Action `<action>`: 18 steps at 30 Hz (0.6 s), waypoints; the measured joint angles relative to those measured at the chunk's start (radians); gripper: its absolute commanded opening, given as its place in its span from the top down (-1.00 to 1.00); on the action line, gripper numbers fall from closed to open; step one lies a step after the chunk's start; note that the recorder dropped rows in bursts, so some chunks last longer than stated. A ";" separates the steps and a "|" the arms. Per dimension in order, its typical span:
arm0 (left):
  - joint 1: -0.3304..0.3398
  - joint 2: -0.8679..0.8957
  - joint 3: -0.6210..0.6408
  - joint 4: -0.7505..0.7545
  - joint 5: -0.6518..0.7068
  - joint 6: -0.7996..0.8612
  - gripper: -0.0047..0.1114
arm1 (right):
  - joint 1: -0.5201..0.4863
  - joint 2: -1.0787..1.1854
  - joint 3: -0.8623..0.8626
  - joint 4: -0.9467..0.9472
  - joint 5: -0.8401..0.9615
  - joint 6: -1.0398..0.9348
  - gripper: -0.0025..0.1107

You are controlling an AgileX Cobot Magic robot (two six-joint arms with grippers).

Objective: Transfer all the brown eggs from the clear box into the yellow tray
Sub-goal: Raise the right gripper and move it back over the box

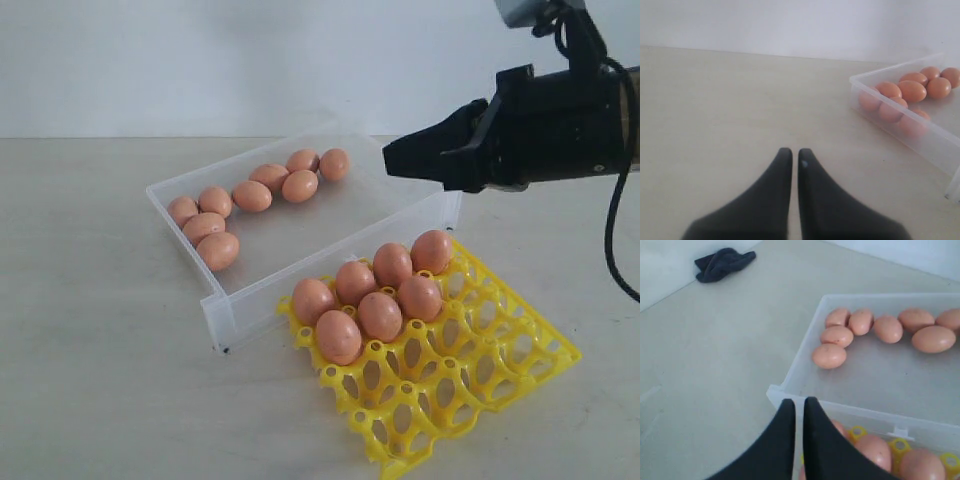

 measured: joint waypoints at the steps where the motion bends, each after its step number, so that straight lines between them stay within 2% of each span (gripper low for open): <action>1: 0.000 0.000 0.000 0.000 0.000 0.000 0.85 | 0.013 0.000 0.002 -0.014 0.000 0.014 0.96; 7: 0.000 0.000 0.000 0.000 0.000 0.000 0.85 | 0.102 0.000 -0.015 -0.041 0.054 0.054 0.96; 12: 0.000 0.000 0.000 0.000 0.000 0.000 0.85 | 0.244 0.000 -0.098 -0.041 0.335 -0.011 0.96; 13: 0.000 0.000 0.000 0.000 0.000 0.000 0.85 | 0.325 0.000 -0.119 -0.039 0.519 -0.054 0.96; 14: 0.000 0.000 0.000 0.000 0.000 0.000 0.85 | 0.365 0.000 -0.122 -0.041 0.603 -0.066 0.96; 15: 0.000 0.000 0.000 0.000 0.000 0.000 0.85 | 0.430 0.004 -0.122 -0.043 0.822 -0.097 0.96; 16: 0.000 0.000 0.000 0.000 0.000 0.000 0.85 | 0.448 0.014 -0.125 -0.036 0.926 -0.122 0.96; 17: 0.000 0.000 0.000 0.000 0.000 0.000 0.85 | 0.469 0.049 -0.147 0.059 1.108 -0.251 0.96; 18: 0.000 0.000 0.000 0.000 0.000 0.000 0.85 | 0.471 0.068 -0.164 0.125 1.172 -0.333 0.96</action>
